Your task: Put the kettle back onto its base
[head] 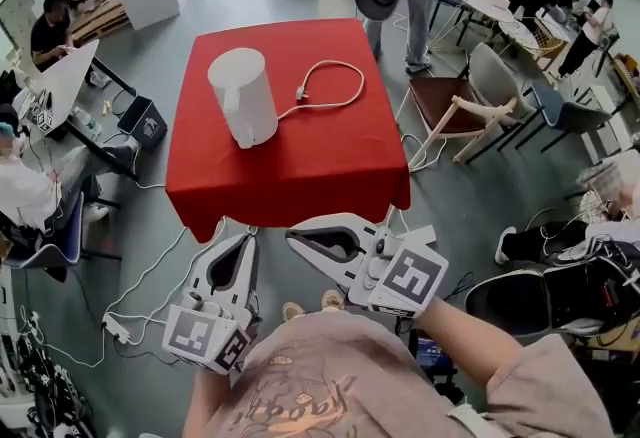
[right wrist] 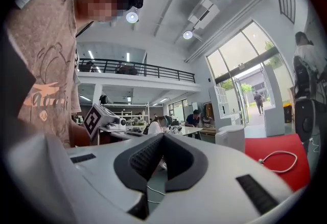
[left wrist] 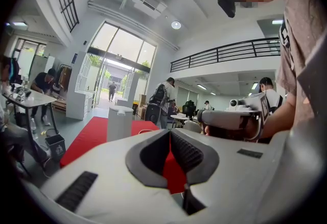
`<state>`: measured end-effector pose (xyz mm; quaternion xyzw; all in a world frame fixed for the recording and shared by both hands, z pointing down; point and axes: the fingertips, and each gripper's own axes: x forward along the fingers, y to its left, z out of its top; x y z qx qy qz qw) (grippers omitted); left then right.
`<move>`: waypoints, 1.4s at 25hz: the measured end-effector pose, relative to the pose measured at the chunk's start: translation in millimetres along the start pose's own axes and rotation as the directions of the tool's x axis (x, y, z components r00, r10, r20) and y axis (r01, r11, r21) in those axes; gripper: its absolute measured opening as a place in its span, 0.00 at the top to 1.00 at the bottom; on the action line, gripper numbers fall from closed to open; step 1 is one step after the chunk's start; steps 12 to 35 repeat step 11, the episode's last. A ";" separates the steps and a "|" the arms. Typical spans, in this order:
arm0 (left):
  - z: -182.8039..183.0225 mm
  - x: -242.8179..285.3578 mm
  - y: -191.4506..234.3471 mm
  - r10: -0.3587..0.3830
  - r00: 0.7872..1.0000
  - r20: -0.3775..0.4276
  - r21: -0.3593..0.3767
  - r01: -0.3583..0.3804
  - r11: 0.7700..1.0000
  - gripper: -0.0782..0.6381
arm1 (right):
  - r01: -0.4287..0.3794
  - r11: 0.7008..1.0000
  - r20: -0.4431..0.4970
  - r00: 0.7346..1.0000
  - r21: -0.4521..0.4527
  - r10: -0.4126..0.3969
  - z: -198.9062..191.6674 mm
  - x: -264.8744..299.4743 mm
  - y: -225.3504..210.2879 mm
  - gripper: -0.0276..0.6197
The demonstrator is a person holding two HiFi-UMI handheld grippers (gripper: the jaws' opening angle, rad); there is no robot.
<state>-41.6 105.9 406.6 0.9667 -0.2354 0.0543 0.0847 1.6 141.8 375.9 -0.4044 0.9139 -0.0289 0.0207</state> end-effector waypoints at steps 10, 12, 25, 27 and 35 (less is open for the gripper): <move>1.4 5.6 6.7 0.000 1.000 -0.004 -0.005 0.000 1.000 0.91 | 0.006 1.000 -0.005 1.000 0.005 -0.006 -0.8 4.0 -10.4 0.95; 2.8 6.9 8.4 0.000 1.000 -0.005 -0.006 0.000 1.000 0.91 | 0.006 1.000 -0.005 1.000 0.005 -0.006 0.6 5.5 -12.6 0.95; 2.8 6.9 8.4 0.000 1.000 -0.005 -0.006 0.000 1.000 0.91 | 0.006 1.000 -0.005 1.000 0.005 -0.006 0.6 5.5 -12.6 0.95; 2.8 6.9 8.4 0.000 1.000 -0.005 -0.006 0.000 1.000 0.91 | 0.006 1.000 -0.005 1.000 0.005 -0.006 0.6 5.5 -12.6 0.95; 2.8 6.9 8.4 0.000 1.000 -0.005 -0.006 0.000 1.000 0.91 | 0.006 1.000 -0.005 1.000 0.005 -0.006 0.6 5.5 -12.6 0.95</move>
